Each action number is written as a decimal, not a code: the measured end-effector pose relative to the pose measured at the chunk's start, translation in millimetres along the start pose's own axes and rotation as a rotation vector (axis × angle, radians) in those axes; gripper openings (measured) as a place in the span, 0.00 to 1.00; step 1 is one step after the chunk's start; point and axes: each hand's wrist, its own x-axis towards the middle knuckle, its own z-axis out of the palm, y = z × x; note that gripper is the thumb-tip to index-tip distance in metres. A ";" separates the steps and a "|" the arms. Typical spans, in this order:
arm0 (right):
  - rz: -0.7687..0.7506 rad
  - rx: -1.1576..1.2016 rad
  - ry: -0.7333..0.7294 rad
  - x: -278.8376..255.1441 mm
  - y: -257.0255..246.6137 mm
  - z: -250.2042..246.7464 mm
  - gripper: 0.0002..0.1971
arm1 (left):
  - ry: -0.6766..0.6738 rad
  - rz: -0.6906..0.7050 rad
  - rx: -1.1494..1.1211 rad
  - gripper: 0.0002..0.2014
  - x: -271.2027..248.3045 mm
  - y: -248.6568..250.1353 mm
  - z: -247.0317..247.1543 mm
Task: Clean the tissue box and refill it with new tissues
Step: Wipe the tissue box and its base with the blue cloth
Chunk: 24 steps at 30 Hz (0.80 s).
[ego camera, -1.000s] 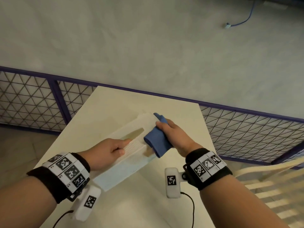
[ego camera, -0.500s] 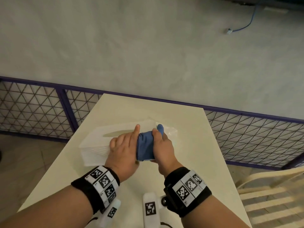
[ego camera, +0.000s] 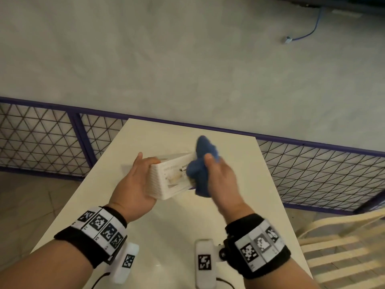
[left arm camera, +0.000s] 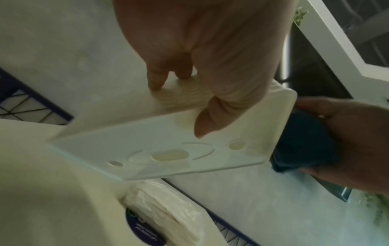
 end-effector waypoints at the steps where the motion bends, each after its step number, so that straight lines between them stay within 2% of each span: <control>1: -0.104 -0.122 -0.096 -5.5 6.0 12.8 0.19 | 0.037 -0.012 0.018 0.37 0.9 2.0 0.8; 3: -0.282 -0.345 -0.174 -16.9 21.6 36.6 0.29 | 0.085 -0.005 0.016 0.36 3.3 3.6 3.0; 5: -0.391 -0.483 -0.195 -27.7 26.3 53.2 0.29 | 0.094 -0.001 -0.049 0.26 5.2 1.5 8.8; 7: -0.529 -0.646 -0.210 -34.2 26.2 59.6 0.27 | 0.112 0.051 -0.120 0.11 3.2 -1.2 9.8; 8: -0.595 -0.691 -0.207 -33.3 27.4 58.8 0.26 | 0.143 0.056 -0.116 0.09 3.4 -1.1 9.4; 9: -0.628 -0.699 -0.203 -30.3 28.9 54.8 0.26 | 0.157 0.074 -0.144 0.12 3.2 -2.6 8.8; 10: -0.624 -0.677 -0.199 -24.9 31.2 48.9 0.26 | 0.140 0.062 -0.180 0.21 4.1 -1.7 8.4; 11: -0.588 -0.632 -0.187 -18.6 34.4 42.2 0.26 | 0.153 0.056 -0.153 0.31 4.3 -3.0 7.6; 13: -0.481 -0.521 -0.118 -4.4 41.2 28.6 0.27 | 0.144 0.072 -0.118 0.41 1.8 -3.7 2.4; 15: -0.414 -0.467 -0.050 4.4 44.2 22.8 0.29 | 0.136 0.068 -0.133 0.42 0.3 -6.2 2.8; 17: -0.411 -0.520 -0.040 0.3 38.8 29.6 0.33 | 0.145 0.050 -0.163 0.43 1.7 -4.9 5.1; 19: -0.439 -0.579 -0.117 -14.4 28.2 43.8 0.31 | 0.151 0.044 -0.182 0.38 1.9 -1.1 7.2; 21: -0.533 -0.651 -0.200 -26.3 25.6 51.6 0.27 | 0.121 0.016 -0.229 0.31 0.6 -0.5 8.2; 22: -0.568 -0.678 -0.216 -27.1 27.1 50.3 0.26 | 0.117 0.005 -0.244 0.30 -0.3 -2.4 7.9; 24: -0.553 -0.654 -0.192 -17.7 34.1 38.3 0.25 | 0.145 0.032 -0.245 0.37 -3.1 -7.0 6.4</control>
